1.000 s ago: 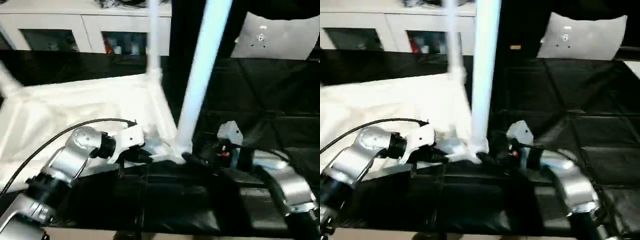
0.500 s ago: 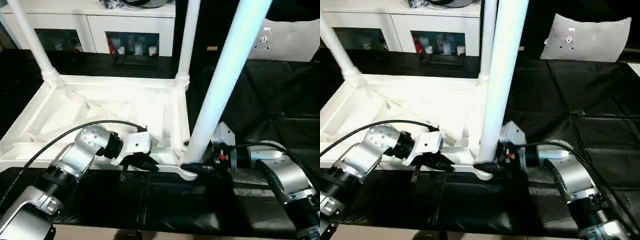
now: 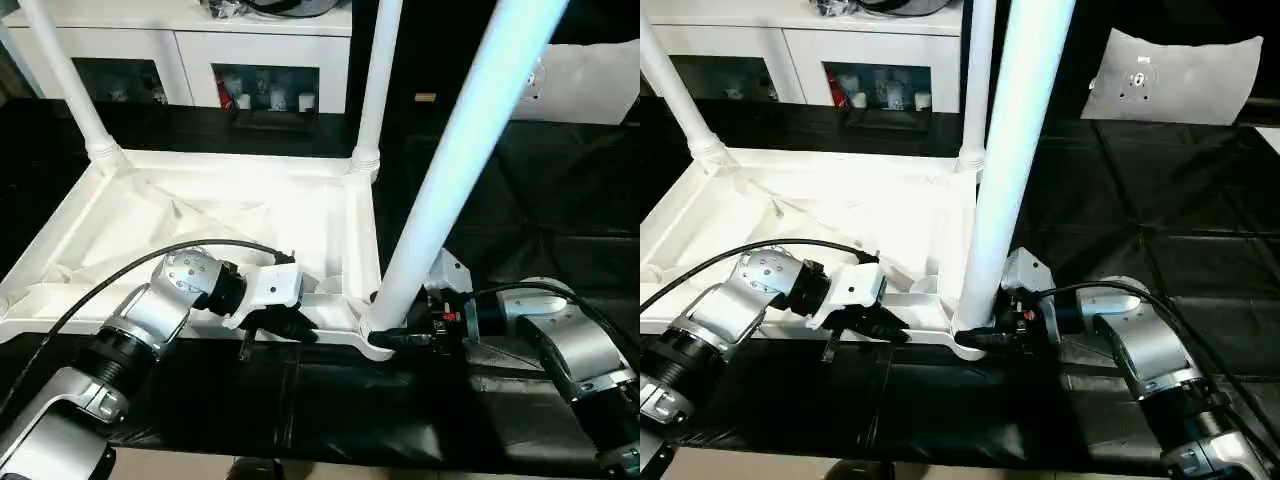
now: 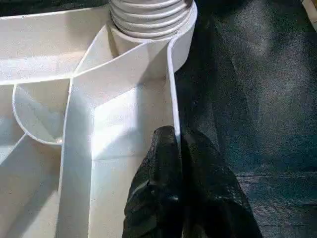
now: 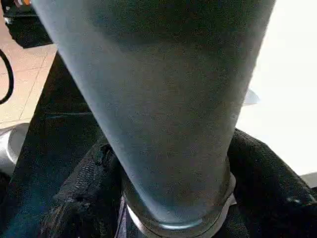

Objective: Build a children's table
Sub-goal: Rotate leg to tighten

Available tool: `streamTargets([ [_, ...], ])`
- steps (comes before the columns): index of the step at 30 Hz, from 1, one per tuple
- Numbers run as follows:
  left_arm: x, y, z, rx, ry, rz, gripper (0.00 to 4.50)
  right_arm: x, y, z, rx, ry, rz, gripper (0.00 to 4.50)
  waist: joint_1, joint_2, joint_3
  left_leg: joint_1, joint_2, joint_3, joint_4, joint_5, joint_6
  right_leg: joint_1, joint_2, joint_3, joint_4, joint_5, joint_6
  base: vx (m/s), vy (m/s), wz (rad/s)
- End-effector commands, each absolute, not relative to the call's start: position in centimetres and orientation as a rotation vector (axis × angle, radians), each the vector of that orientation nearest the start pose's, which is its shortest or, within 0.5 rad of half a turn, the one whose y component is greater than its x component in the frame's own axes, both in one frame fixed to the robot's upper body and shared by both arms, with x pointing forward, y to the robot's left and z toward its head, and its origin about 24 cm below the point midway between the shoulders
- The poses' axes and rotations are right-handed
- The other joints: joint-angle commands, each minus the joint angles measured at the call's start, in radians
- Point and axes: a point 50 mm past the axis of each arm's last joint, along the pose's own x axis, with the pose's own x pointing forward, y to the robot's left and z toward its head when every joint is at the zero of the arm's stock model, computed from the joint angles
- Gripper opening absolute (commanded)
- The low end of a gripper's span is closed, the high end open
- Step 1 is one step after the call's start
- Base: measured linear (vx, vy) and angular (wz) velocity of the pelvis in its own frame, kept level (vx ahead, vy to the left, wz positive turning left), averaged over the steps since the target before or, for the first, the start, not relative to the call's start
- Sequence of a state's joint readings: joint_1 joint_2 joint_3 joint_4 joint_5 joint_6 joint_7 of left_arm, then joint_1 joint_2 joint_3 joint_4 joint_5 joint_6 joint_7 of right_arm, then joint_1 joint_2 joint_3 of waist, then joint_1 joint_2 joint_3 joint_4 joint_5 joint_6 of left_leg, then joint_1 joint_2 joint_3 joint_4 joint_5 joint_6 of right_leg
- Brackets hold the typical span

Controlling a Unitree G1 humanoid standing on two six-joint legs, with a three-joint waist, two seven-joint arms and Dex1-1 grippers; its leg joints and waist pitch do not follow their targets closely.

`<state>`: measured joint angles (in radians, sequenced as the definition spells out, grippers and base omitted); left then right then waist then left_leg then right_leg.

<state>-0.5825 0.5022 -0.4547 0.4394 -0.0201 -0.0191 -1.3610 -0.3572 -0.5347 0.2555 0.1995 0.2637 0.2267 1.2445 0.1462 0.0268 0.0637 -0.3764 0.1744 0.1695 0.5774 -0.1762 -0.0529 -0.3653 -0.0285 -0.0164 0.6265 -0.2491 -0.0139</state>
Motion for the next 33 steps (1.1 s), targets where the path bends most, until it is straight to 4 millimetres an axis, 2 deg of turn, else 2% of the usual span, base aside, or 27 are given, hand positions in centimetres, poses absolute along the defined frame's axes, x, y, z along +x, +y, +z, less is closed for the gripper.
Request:
streamTargets([
  [1,29.7,13.5,5.8,0.641,0.471,-1.594,0.0,26.6,-15.5,5.6,-0.182,0.423,1.418,2.69,-0.008,0.003,-0.045,0.02,0.066,-0.021,-0.062,-0.17,0.042,0.023,-0.109,0.044,-0.076,-0.035,-0.225,0.0,0.0,0.0],
  [2,29.8,13.4,5.9,0.603,0.462,-1.559,0.0,26.4,-15.3,5.3,-0.156,0.431,1.399,2.69,-0.009,0.001,-0.046,0.021,0.066,-0.021,-0.063,-0.175,0.041,0.023,-0.108,0.044,-0.077,-0.037,-0.226,0.0,0.0,0.0],
  [3,30.0,13.3,5.9,0.562,0.448,-1.506,0.0,26.2,-15.1,5.0,-0.126,0.427,1.361,2.69,-0.008,0.006,-0.04,0.021,0.066,-0.021,-0.065,-0.178,0.039,0.02,-0.108,0.044,-0.078,-0.038,-0.227,0.0,0.0,0.0],
  [4,30.0,13.3,5.9,0.562,0.448,-1.506,0.0,26.2,-15.1,5.0,-0.126,0.427,1.361,2.69,-0.008,0.005,-0.04,0.022,0.068,-0.021,-0.066,-0.182,0.036,0.019,-0.108,0.045,-0.079,-0.039,-0.226,0.0,0.0,0.0],
  [5,30.2,13.3,6.0,0.527,0.444,-1.46,0.0,26.0,-14.9,4.8,-0.111,0.423,1.324,2.69,-0.009,0.002,-0.038,0.021,0.066,-0.023,-0.067,-0.201,0.031,0.021,-0.112,0.045,-0.081,-0.067,-0.226,0.0,0.0,0.0],
  [6,30.5,13.1,6.1,0.465,0.432,-1.36,0.0,25.8,-14.4,4.1,-0.104,0.412,1.241,2.69,-0.013,0.004,-0.032,0.022,0.067,-0.021,-0.072,-0.222,0.022,0.015,-0.112,0.047,-0.084,-0.104,-0.223,0.0,0.0,0.0],
  [7,30.5,12.8,6.2,0.417,0.42,-1.326,0.0,25.8,-14.0,3.7,-0.087,0.407,1.178,2.69,-0.015,0.004,-0.026,0.026,0.065,-0.023,-0.076,-0.259,0.011,0.013,-0.114,0.048,-0.093,-0.182,-0.213,0.0,0.0,0.0],
  [8,30.5,12.1,6.3,0.357,0.401,-1.266,0.0,25.8,-13.2,3.2,-0.043,0.4,1.061,2.69,-0.018,0.003,-0.024,0.026,0.065,-0.024,-0.081,-0.274,0.005,0.014,-0.115,0.049,-0.097,-0.222,-0.207,0.0,0.0,0.0],
  [10,30.4,11.5,6.4,0.321,0.393,-1.205,0.0,25.8,-12.4,2.7,0.01,0.398,0.958,2.68,-0.03,0.004,-0.011,0.031,0.062,-0.033,-0.092,-0.368,-0.029,0.003,-0.12,0.052,-0.111,-0.427,-0.168,0.0,0.0,0.0],
  [11,30.4,10.8,6.5,0.281,0.388,-1.148,0.0,25.9,-11.5,2.5,0.056,0.402,0.883,2.68,-0.039,0.005,-0.008,0.025,0.062,-0.039,-0.099,-0.372,-0.038,0.004,-0.12,0.052,-0.112,-0.463,-0.148,0.0,0.0,0.0],
  [13,30.4,10.0,6.6,0.242,0.388,-1.097,0.0,26.0,-10.7,2.3,0.081,0.406,0.823,2.68,-0.052,0.0,-0.009,0.023,0.058,-0.037,-0.101,-0.361,-0.034,0.004,-0.116,0.051,-0.115,-0.453,-0.13,0.0,0.0,0.0],
  [14,30.5,9.7,6.7,0.228,0.386,-1.07,0.0,26.1,-10.2,2.3,0.099,0.406,0.793,2.68,-0.055,0.001,-0.01,0.025,0.058,-0.036,-0.101,-0.35,-0.031,0.002,-0.118,0.051,-0.115,-0.44,-0.131,0.0,0.0,0.0],
  [15,30.6,9.1,6.8,0.208,0.385,-1.035,0.0,26.3,-9.6,2.3,0.132,0.409,0.753,2.68,-0.063,0.003,-0.006,0.028,0.058,-0.034,-0.101,-0.345,-0.02,-0.006,-0.118,0.054,-0.121,-0.425,-0.136,0.0,0.0,0.0],
  [16,30.6,8.8,6.9,0.197,0.383,-1.021,0.0,26.4,-9.3,2.3,0.144,0.411,0.731,2.68,-0.067,0.006,-0.009,0.023,0.058,-0.035,-0.101,-0.322,-0.012,0.001,-0.119,0.053,-0.12,-0.393,-0.14,0.0,0.0,0.0],
  [19,31.0,6.9,7.8,0.114,0.364,-0.92,0.0,27.3,-7.4,2.4,0.216,0.426,0.599,2.67,-0.073,0.006,-0.008,0.019,0.056,-0.034,-0.104,-0.288,-0.01,0.003,-0.115,0.049,-0.118,-0.316,-0.147,0.0,0.0,0.0],
  [20,31.0,6.9,7.8,0.112,0.362,-0.917,0.0,27.4,-7.4,2.4,0.218,0.427,0.595,2.67,-0.077,0.004,-0.008,0.021,0.057,-0.031,-0.103,-0.282,-0.008,-0.001,-0.115,0.052,-0.116,-0.288,-0.155,0.0,0.0,0.0],
  [21,31.0,5.6,8.3,0.091,0.345,-0.884,0.0,27.9,-6.2,2.6,0.236,0.448,0.531,2.67,-0.079,0.001,-0.009,0.019,0.055,-0.031,-0.102,-0.272,-0.004,0.003,-0.116,0.052,-0.115,-0.272,-0.154,0.0,0.0,0.0],
  [23,30.9,4.9,8.5,0.105,0.339,-0.889,0.0,28.2,-5.7,2.7,0.215,0.446,0.499,2.67,-0.085,0.001,-0.01,0.015,0.053,-0.031,-0.101,-0.248,-0.001,0.006,-0.113,0.05,-0.113,-0.235,-0.153,0.0,0.0,0.0],
  [24,30.7,4.8,8.5,0.133,0.341,-0.892,0.0,28.2,-5.4,2.9,0.222,0.441,0.498,2.67,-0.086,-0.002,-0.016,0.015,0.054,-0.029,-0.096,-0.213,0.011,0.012,-0.112,0.051,-0.11,-0.164,-0.15,0.0,0.0,0.0],
  [26,30.6,4.9,8.4,0.166,0.351,-0.896,0.0,28.2,-5.4,2.9,0.213,0.434,0.501,2.67,-0.085,0.001,-0.021,0.014,0.053,-0.028,-0.091,-0.168,0.02,0.016,-0.11,0.05,-0.102,-0.075,-0.154,0.06,-0.011,0.0],
  [27,30.5,5.1,8.2,0.195,0.361,-0.892,0.0,28.2,-5.4,2.9,0.205,0.426,0.503,3.23,-0.085,0.0,-0.026,0.009,0.049,-0.026,-0.081,-0.087,0.041,0.025,-0.107,0.048,-0.087,0.097,-0.164,0.063,-0.014,0.0],
  [29,30.5,5.6,8.0,0.236,0.378,-0.886,0.0,28.3,-5.8,3.0,0.214,0.42,0.489,3.37,-0.083,0.001,-0.03,0.008,0.048,-0.026,-0.076,-0.046,0.06,0.029,-0.106,0.044,-0.077,0.213,-0.172,0.027,-0.008,0.0],
  [30,30.5,6.0,7.8,0.261,0.39,-0.881,0.0,28.3,-6.0,3.0,0.22,0.416,0.477,3.37,-0.085,0.002,-0.027,0.007,0.047,-0.025,-0.077,-0.051,0.063,0.028,-0.106,0.043,-0.077,0.219,-0.175,0.0,0.0,0.0],
  [31,30.6,6.6,7.7,0.276,0.396,-0.878,0.0,28.5,-6.5,3.2,0.22,0.395,0.466,3.64,-0.087,0.001,-0.028,0.009,0.048,-0.024,-0.079,-0.082,0.062,0.029,-0.107,0.041,-0.081,0.185,-0.179,0.0,0.0,0.0],
  [33,30.5,7.0,7.6,0.291,0.405,-0.883,0.0,28.7,-7.1,3.5,0.222,0.373,0.455,3.86,-0.091,0.003,-0.024,0.012,0.052,-0.026,-0.086,-0.143,0.044,0.028,-0.11,0.041,-0.091,0.068,-0.182,0.0,0.0,0.0],
])
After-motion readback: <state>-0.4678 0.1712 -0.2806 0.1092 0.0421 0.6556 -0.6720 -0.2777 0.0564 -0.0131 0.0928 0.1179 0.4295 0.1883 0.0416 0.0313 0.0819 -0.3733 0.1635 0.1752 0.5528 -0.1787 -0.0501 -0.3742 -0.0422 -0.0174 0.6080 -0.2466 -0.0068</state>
